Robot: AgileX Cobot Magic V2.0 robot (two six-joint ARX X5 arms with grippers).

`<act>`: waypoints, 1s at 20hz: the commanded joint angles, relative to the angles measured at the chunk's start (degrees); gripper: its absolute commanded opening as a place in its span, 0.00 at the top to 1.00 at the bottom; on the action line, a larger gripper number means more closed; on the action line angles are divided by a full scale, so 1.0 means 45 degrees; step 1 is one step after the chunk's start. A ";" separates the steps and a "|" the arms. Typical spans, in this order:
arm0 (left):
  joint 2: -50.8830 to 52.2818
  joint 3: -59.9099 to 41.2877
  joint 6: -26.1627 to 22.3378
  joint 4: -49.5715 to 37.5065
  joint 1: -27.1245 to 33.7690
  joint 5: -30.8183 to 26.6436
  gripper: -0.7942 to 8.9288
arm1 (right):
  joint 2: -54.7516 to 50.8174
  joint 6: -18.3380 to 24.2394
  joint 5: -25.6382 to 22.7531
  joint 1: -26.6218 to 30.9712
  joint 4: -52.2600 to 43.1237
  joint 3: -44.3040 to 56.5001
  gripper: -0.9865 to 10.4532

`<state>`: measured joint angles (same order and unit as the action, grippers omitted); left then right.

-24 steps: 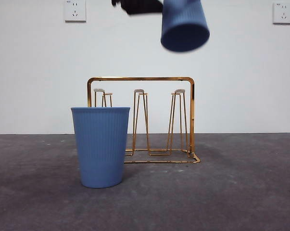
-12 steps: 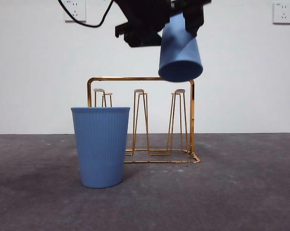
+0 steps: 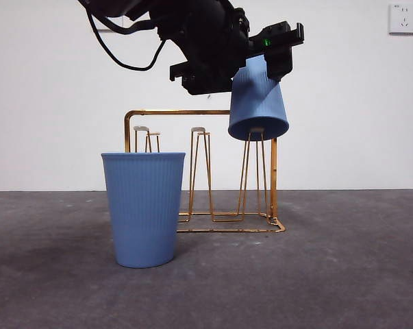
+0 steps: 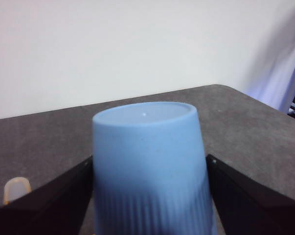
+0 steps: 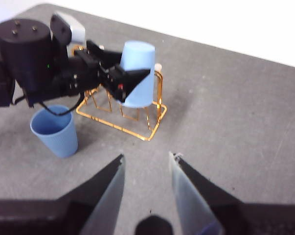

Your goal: Pick up cup 1,put cup 1 in the cup rack,pick up cup 2,put cup 2 in the cup rack

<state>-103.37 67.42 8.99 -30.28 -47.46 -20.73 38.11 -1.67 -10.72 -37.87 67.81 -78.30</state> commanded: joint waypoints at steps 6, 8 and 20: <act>-0.0855 0.0049 0.0005 -0.0155 0.0107 -0.0019 0.93 | -0.0029 0.0146 -0.0049 -0.0005 -0.0112 0.0102 0.78; -0.1214 0.0049 0.0282 -0.0102 0.0063 -0.0015 0.93 | -0.0029 0.0151 -0.0049 0.0000 -0.0092 0.0102 0.78; -0.1608 0.0049 0.2103 0.2560 -0.0170 -0.0049 0.93 | -0.0029 0.0427 -0.0044 -0.0005 -0.0180 0.0102 0.78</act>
<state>-109.75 68.31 16.73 -20.36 -47.81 -21.19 38.11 -0.19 -10.72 -37.87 67.61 -78.30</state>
